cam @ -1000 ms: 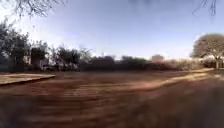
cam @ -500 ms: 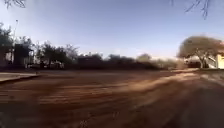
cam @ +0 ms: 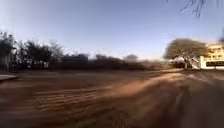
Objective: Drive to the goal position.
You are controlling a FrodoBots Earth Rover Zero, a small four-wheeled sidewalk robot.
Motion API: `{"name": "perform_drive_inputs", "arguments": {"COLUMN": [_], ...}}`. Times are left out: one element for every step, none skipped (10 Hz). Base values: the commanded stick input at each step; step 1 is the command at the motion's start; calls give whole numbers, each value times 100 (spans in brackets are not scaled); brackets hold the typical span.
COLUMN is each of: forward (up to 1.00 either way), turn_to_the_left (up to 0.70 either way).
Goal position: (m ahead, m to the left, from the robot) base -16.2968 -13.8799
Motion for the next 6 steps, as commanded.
{"name": "perform_drive_inputs", "arguments": {"forward": [100,100,100,100,100,0], "turn_to_the_left": [-27,-27,-27,-27,-27,-45]}}
